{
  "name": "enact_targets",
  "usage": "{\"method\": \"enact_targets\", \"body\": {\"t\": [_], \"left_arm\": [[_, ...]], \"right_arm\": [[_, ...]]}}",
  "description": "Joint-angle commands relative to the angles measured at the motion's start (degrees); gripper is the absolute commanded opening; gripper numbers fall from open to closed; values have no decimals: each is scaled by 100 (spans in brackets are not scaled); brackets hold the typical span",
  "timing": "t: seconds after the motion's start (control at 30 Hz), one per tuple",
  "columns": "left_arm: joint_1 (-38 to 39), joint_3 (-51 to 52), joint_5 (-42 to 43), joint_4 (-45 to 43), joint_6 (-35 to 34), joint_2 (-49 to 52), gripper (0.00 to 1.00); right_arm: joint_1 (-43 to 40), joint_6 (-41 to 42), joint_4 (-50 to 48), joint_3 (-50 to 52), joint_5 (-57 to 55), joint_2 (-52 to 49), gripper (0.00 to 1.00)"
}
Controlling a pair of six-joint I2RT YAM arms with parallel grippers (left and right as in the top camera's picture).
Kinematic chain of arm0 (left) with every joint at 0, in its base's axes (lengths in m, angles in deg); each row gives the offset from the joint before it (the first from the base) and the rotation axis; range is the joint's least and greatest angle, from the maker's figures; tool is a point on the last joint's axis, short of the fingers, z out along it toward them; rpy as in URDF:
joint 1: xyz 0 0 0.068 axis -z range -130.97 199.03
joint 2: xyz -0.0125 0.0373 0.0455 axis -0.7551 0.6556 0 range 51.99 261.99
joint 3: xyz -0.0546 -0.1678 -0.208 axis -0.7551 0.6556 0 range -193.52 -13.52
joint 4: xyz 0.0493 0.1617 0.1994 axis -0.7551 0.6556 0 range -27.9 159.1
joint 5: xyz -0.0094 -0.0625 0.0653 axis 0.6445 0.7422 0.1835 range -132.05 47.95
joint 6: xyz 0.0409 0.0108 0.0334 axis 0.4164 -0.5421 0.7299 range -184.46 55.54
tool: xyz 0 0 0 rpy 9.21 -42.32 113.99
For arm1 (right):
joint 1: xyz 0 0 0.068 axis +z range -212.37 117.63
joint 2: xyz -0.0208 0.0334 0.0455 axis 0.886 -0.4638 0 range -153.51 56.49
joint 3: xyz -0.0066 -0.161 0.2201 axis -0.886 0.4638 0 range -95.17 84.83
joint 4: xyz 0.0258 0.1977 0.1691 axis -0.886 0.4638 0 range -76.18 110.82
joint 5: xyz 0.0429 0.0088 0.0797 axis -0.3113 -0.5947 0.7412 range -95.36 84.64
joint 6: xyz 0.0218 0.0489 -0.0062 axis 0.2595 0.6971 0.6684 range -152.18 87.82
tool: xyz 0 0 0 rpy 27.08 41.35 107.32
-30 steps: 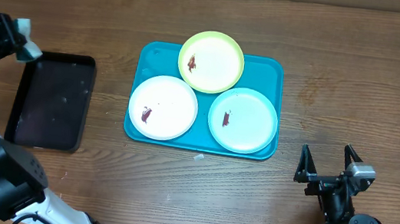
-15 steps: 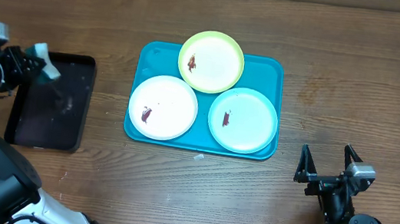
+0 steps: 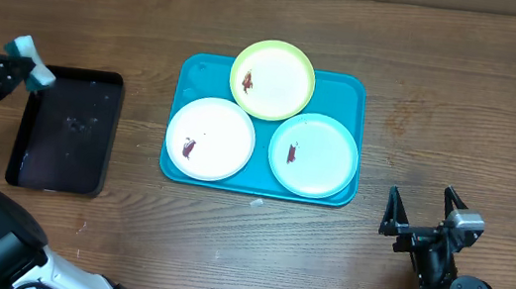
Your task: Clean dirty plates on tray and stack at the side
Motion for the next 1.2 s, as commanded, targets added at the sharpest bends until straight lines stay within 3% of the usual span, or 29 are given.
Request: {"method": "enact_targets", "body": {"t": [0.0, 0.1, 0.27, 0.57, 0.73, 0.8, 0.97, 1.17], "left_arm": [[160, 376, 146, -101, 553, -177, 4], [227, 1069, -308, -573, 557, -177, 4], [157, 1891, -295, -1475, 302, -177, 4], [-33, 804, 1547, -1427, -42, -205, 4], [-33, 297, 1554, -1213, -157, -205, 4], [-33, 299, 1093, -1049, -142, -203, 4], [168, 769, -1497, -570, 160, -188, 4], [380, 2070, -1174, -1615, 179, -186, 4]], "right_arm": [[-22, 17, -28, 61, -39, 68, 100], [-22, 17, -28, 61, -39, 68, 100], [-22, 17, -26, 61, -39, 68, 100], [-22, 17, -26, 61, -39, 68, 100], [-22, 20, -28, 61, -39, 68, 100], [-22, 17, -28, 61, -39, 68, 100], [-22, 17, -28, 61, -39, 68, 100], [-22, 17, -26, 61, -39, 68, 100]]}}
